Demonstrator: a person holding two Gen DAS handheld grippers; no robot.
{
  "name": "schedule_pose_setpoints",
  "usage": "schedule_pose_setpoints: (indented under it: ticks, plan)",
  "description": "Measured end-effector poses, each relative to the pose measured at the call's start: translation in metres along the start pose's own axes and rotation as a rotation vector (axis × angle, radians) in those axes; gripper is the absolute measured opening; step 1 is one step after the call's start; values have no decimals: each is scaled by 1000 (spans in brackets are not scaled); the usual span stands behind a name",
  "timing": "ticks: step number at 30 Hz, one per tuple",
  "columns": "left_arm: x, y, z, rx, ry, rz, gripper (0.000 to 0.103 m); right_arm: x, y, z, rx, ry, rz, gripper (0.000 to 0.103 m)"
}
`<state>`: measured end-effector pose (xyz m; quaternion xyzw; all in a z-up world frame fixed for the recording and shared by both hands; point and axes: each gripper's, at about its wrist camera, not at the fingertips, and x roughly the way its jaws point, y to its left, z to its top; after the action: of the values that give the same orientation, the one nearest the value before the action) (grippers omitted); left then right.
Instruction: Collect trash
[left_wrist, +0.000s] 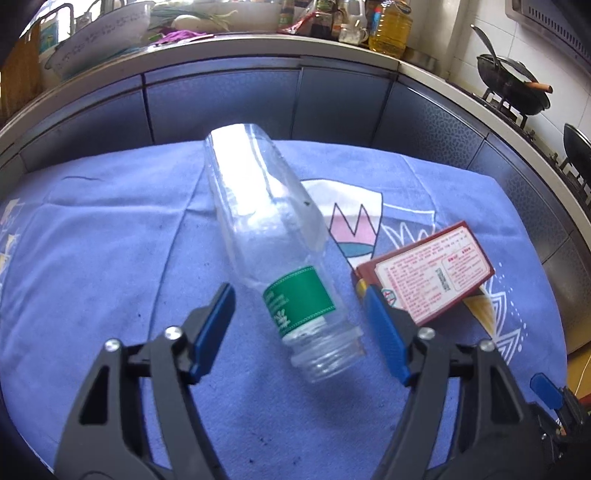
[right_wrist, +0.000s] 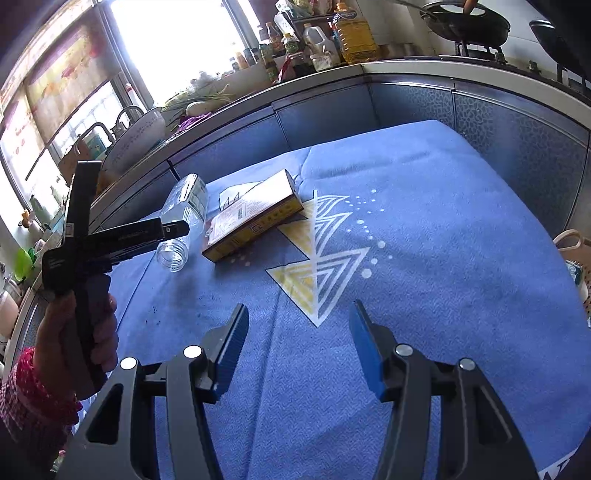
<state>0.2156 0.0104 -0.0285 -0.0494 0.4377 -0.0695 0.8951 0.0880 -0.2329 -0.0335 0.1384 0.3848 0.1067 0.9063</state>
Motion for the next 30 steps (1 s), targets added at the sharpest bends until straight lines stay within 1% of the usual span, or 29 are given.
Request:
schedule_pose_setpoints:
  ticks: [1, 3, 7, 10, 14, 16, 19, 20, 21, 25, 28, 30]
  plan:
    - [5, 5, -2, -18, 21, -11, 44, 0, 1, 3, -6, 0, -1, 57]
    - [6, 15, -8, -42, 32, -46, 39, 6, 4, 11, -23, -4, -4, 57]
    - [-9, 24, -28, -16, 25, -61, 39, 27, 11, 39, -53, -17, -23, 57]
    - [-25, 37, -48, -8, 28, -80, 39, 48, 14, 59, -52, -12, 8, 57]
    - [-46, 51, -74, 23, 30, -85, 39, 79, 11, 82, 18, 32, 65, 57]
    - [-53, 58, -83, 21, 28, -87, 39, 95, 9, 86, 53, 67, 69, 57]
    - [-59, 61, -91, 24, 20, -80, 39, 112, 7, 84, 91, 113, 74, 57]
    - [-60, 62, -92, 29, 16, -75, 39, 112, 8, 82, 92, 109, 68, 56]
    - [-61, 62, -93, 34, 12, -70, 39, 110, 9, 80, 89, 98, 72, 52]
    - [-60, 59, -94, 52, 3, -56, 39, 85, 16, 64, 69, 50, 92, 44]
    - [-57, 59, -93, 49, 4, -50, 40, 60, 21, 42, 34, 26, 98, 39]
    - [-55, 59, -93, 43, 5, -48, 40, 48, 24, 24, 20, 32, 101, 38]
